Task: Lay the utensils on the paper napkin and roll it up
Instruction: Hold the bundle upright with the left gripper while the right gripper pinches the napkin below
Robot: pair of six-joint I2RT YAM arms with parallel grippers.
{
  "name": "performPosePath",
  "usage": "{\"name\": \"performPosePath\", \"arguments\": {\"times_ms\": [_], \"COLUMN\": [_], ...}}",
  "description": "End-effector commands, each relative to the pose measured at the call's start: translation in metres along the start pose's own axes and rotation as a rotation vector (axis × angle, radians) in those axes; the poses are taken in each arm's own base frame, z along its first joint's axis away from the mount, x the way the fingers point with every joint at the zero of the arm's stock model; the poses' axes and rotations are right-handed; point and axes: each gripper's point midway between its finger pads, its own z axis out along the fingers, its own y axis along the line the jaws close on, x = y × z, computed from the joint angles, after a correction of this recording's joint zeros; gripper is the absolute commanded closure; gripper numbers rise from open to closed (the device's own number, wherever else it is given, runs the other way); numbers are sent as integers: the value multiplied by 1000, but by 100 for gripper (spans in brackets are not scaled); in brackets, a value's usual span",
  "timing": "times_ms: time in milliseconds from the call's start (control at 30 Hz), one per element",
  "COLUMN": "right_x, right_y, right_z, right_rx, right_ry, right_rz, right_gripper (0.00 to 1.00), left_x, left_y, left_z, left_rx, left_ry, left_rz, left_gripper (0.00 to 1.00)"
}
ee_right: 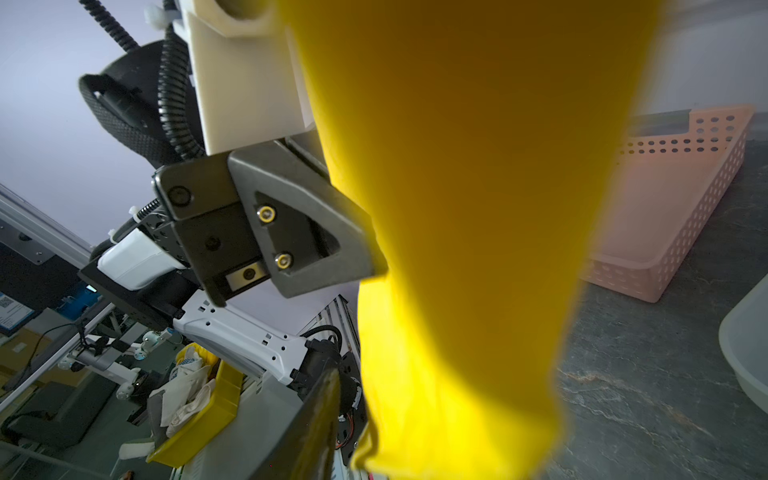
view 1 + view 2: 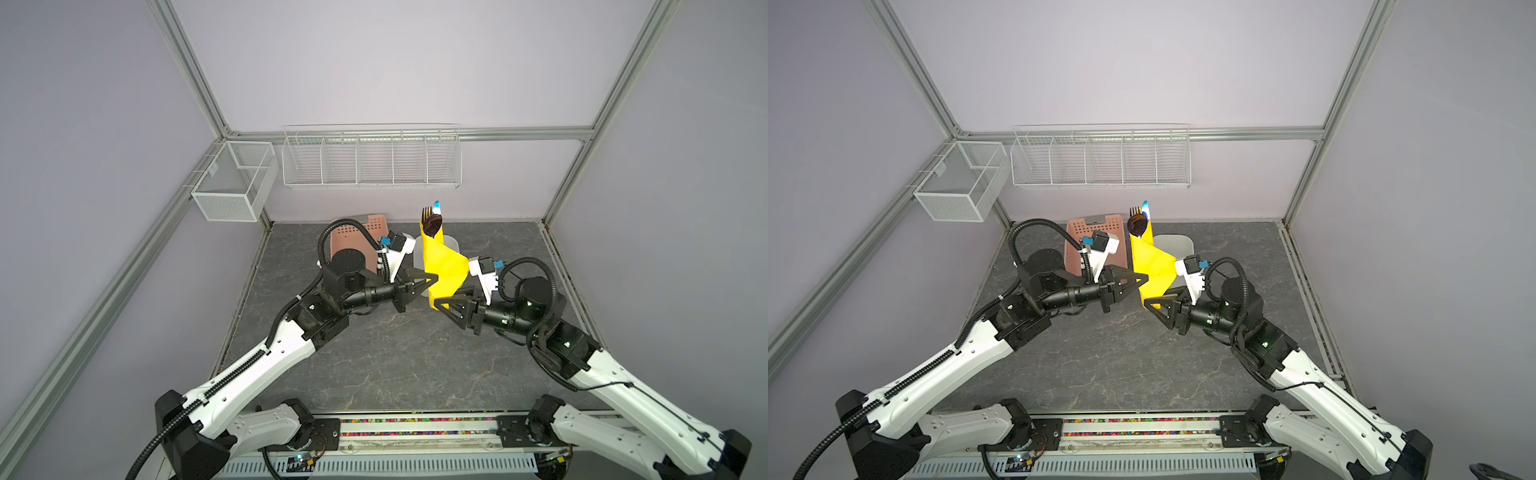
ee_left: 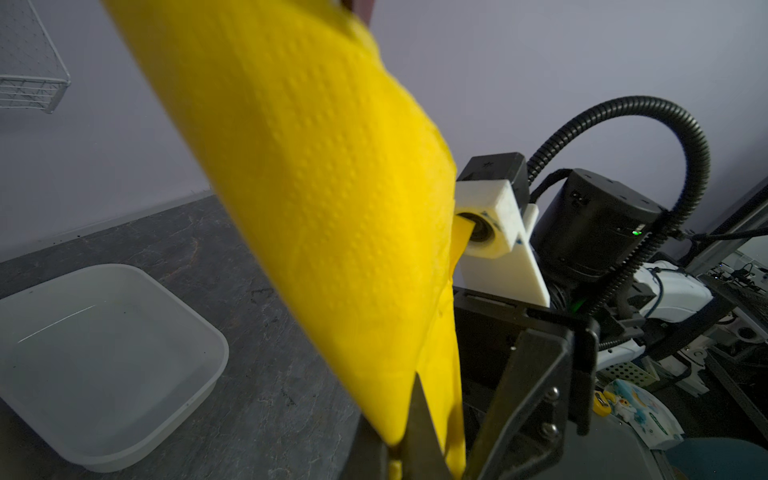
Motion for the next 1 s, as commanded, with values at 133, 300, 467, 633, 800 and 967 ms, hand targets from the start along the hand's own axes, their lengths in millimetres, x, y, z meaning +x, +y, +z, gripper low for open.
{"name": "performPosePath", "arguments": {"times_ms": [133,300,467,633,800,967], "right_x": [-18,-21,-18,-20,-23,-24], "right_y": [21,21,21,25,31,36], "right_z": [-7,-8,-6,-8,-13,-16], "right_rx": [-46,-30,-27,-36,-47,-63], "right_ry": [-52,-63,-55,-64,-82,-88], "right_rz": [-55,-75,-107,-132,-154,-160], "right_gripper": [75,83,90,93,93,94], "left_x": [-33,-38,-41,-43,-48,-55], "left_y": [-11,-13,-15,-15,-17,-26], "left_z": [-8,-9,-6,-3,-2,1], "left_rx": [9,23,60,66,79,155], "left_ry": [-99,-133,-157,-162,-174,-189], "left_rz": [10,-22,-65,-82,-86,-90], "left_gripper": [100,100,88,77,69,61]}}
